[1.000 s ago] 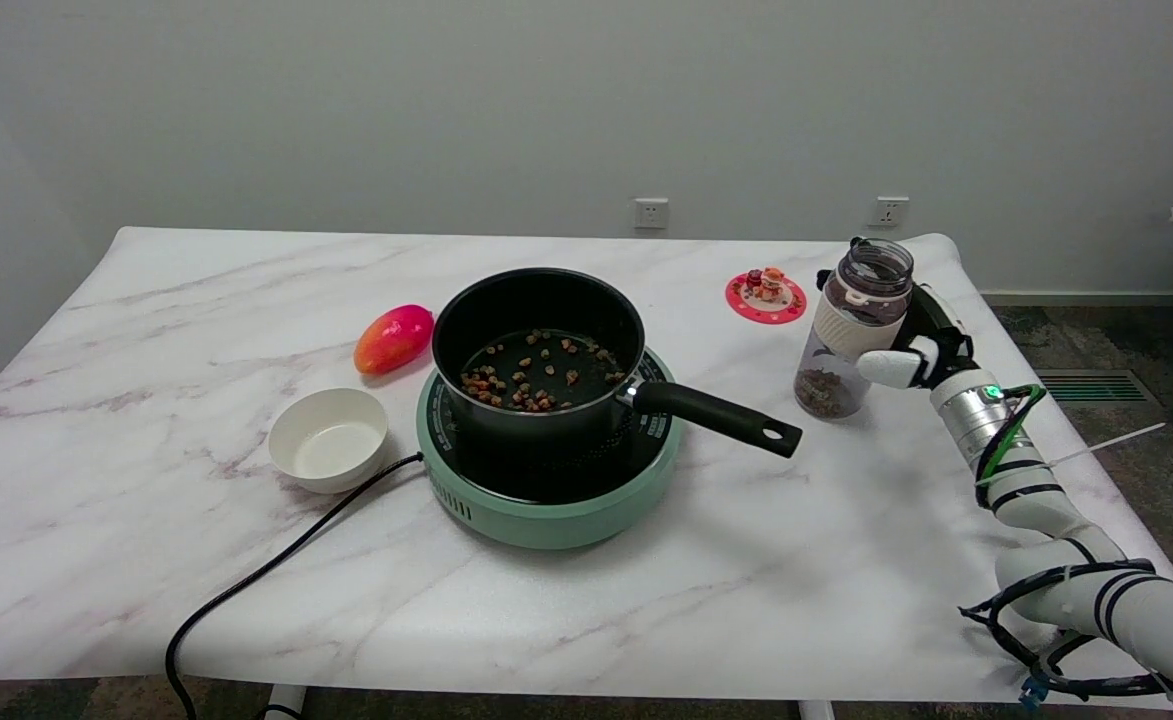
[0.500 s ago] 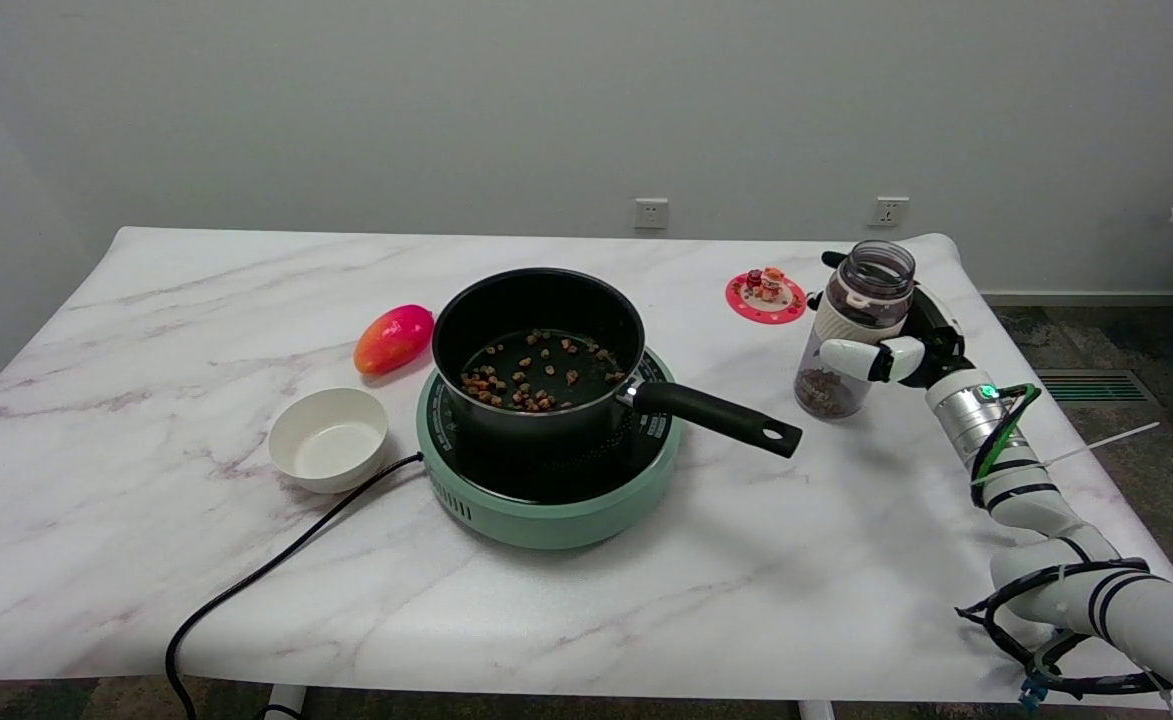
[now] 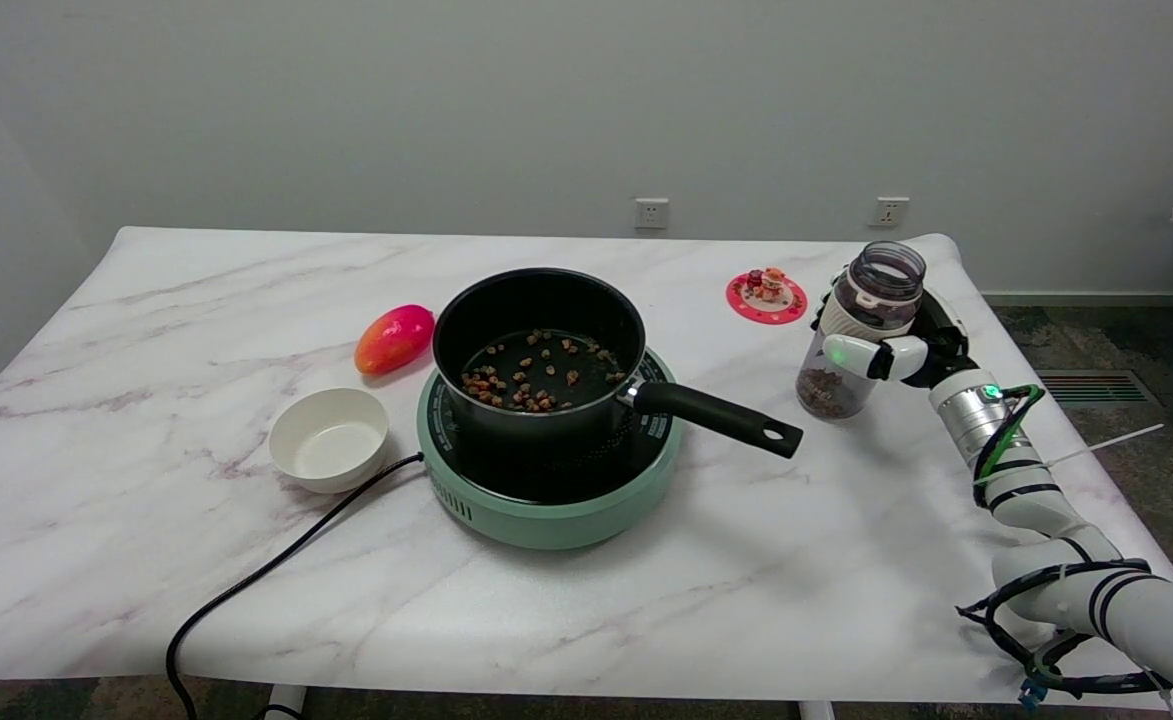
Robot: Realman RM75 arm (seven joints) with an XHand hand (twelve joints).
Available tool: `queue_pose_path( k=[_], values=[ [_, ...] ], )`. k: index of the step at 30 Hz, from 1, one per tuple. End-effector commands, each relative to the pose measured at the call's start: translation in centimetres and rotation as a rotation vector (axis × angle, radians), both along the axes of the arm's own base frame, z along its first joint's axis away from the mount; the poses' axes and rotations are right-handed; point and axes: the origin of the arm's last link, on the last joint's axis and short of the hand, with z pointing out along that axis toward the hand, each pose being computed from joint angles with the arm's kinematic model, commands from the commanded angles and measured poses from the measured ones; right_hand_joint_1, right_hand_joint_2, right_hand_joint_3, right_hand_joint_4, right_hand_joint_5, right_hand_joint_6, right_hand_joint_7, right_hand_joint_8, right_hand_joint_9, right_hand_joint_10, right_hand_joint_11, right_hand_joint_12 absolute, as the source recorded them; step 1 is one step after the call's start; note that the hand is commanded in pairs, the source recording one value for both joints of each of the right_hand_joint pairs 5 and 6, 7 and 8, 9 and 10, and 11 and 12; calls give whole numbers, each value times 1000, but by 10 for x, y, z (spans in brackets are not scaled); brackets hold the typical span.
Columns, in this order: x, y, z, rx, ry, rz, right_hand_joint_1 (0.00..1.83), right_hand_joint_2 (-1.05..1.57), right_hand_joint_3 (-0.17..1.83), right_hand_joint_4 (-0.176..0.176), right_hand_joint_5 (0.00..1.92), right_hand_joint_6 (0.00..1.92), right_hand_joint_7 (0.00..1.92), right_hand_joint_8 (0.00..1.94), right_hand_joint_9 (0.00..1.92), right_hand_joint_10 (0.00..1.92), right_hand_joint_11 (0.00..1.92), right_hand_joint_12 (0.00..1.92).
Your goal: Pick up the bottle.
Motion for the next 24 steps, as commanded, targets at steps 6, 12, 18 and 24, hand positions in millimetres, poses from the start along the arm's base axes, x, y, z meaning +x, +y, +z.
queue_pose_path(
  k=[6,12,18,24],
  values=[
    [-1,2,7,-26,3,-8,1616,623,723,0,1792,1792,1843,1843,1324,1324,1193,1193],
    [9,-5,5,-13,10,21,1599,743,667,0,1920,1920,1918,1918,1353,1353,1215,1215],
    [32,-26,-4,39,47,67,1576,846,686,0,1920,1920,1920,1920,1401,1401,1217,1217],
    [61,-52,-15,93,113,111,1561,891,678,0,1920,1920,1920,1920,1426,1426,1208,1208]
  ],
)
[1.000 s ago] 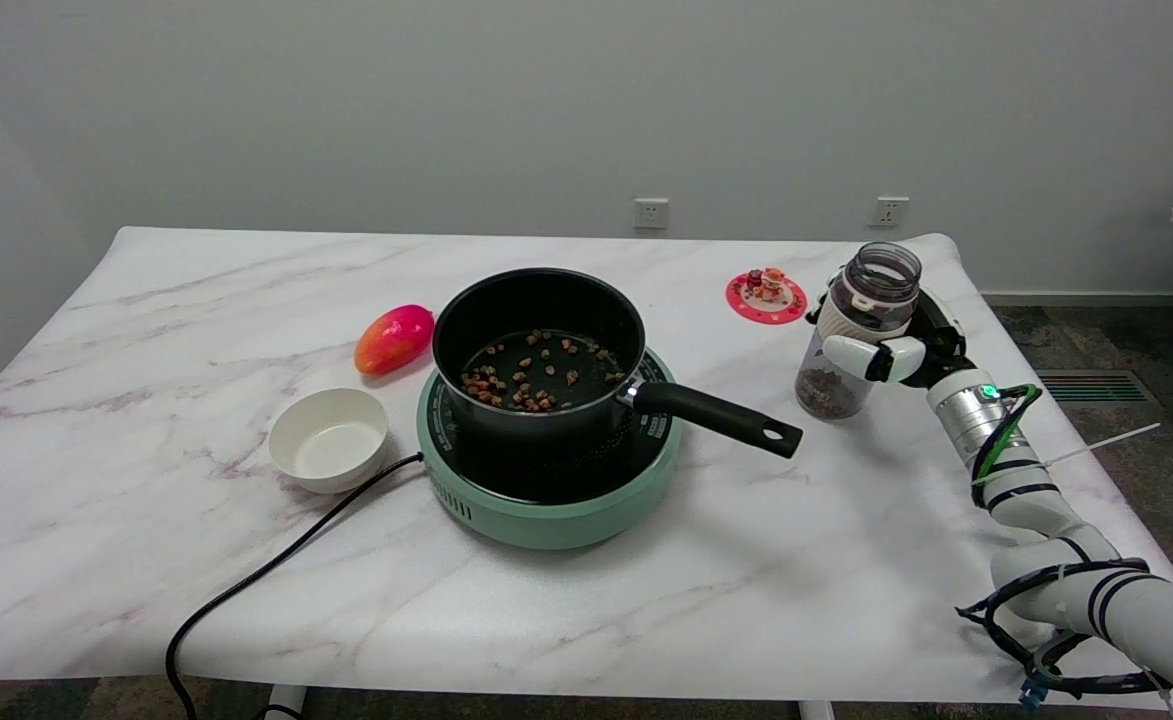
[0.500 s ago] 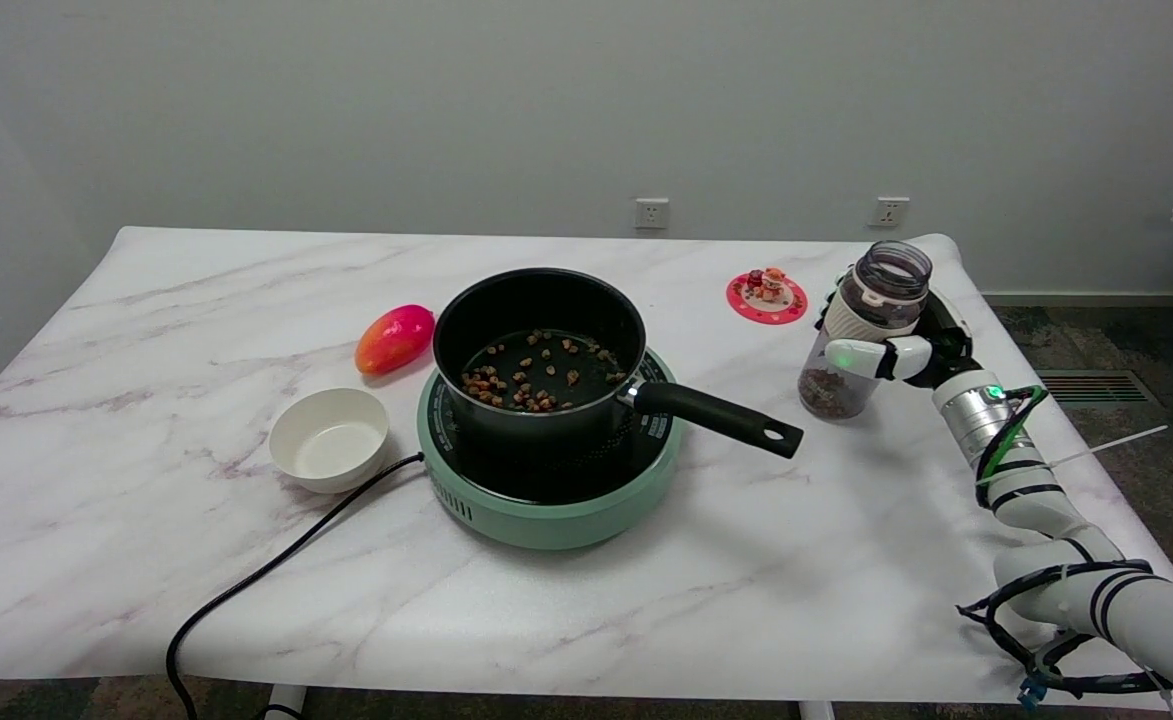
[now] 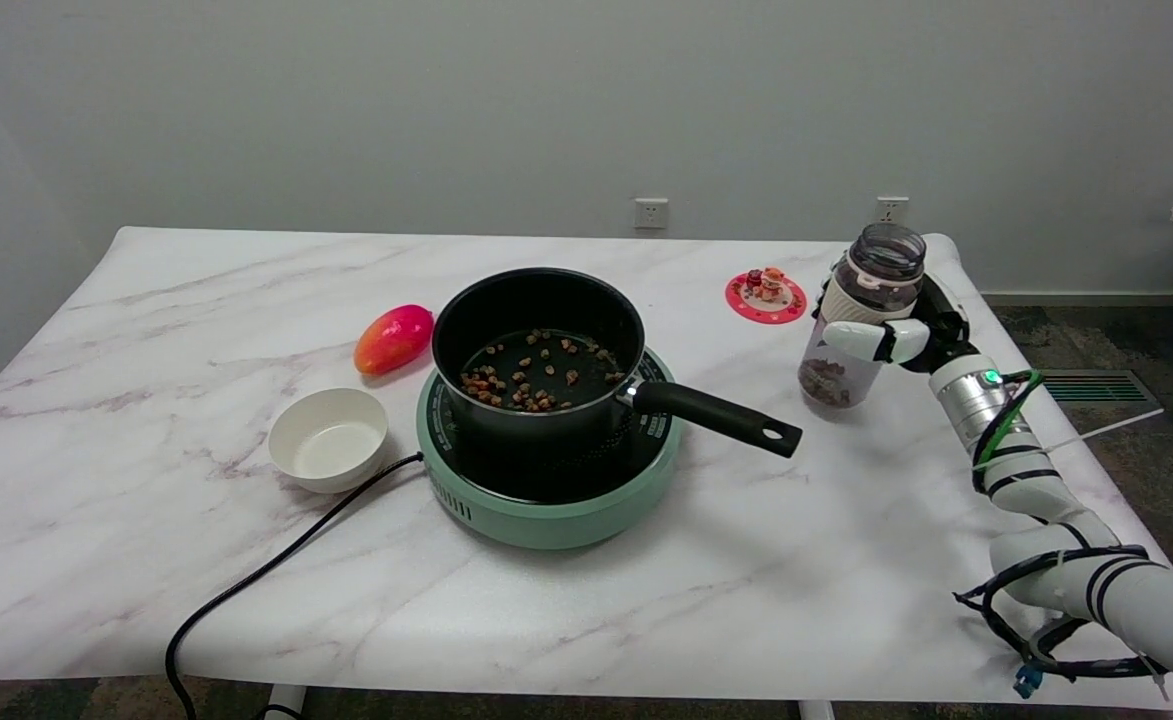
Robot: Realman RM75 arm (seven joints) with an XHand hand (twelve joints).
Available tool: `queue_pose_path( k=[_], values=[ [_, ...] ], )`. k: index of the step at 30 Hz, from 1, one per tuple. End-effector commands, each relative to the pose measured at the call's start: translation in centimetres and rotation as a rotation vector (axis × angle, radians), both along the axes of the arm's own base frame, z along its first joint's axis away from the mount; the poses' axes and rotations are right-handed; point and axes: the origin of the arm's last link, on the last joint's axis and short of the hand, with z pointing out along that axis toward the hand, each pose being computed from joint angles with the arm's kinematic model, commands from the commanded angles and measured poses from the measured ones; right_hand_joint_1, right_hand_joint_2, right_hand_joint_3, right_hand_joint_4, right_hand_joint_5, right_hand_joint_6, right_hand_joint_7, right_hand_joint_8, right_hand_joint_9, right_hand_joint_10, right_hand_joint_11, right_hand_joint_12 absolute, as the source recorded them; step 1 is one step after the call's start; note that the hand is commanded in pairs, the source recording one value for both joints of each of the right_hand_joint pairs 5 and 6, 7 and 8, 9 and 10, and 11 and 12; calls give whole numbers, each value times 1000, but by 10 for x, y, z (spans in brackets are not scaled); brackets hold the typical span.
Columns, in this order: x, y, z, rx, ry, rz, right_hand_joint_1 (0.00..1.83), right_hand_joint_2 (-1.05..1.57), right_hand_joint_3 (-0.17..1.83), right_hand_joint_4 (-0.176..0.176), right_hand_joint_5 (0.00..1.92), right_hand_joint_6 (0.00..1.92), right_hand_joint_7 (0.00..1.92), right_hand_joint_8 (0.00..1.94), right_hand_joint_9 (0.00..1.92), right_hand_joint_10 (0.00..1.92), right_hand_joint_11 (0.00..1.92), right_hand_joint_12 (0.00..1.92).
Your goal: Pick up the bottle.
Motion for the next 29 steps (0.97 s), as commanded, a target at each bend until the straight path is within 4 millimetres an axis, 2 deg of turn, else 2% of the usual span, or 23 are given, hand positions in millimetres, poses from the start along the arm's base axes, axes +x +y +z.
queue_pose_path(
  k=[1,9,17,23,29],
  values=[
    [54,-47,-18,97,101,95,1561,897,679,0,1920,1920,1920,1920,1427,1427,1209,1209],
    [106,-82,-35,166,224,148,1569,892,724,0,1920,1920,1920,1920,1463,1463,1209,1209],
    [177,-115,-66,231,486,229,1571,937,729,0,1920,1920,1920,1920,1483,1483,1229,1229],
    [217,-128,-95,248,722,255,1572,940,747,0,1920,1920,1920,1920,1482,1482,1230,1230],
    [241,-128,-124,221,997,255,1579,921,780,0,1920,1920,1920,1920,1478,1478,1231,1231]
  ],
)
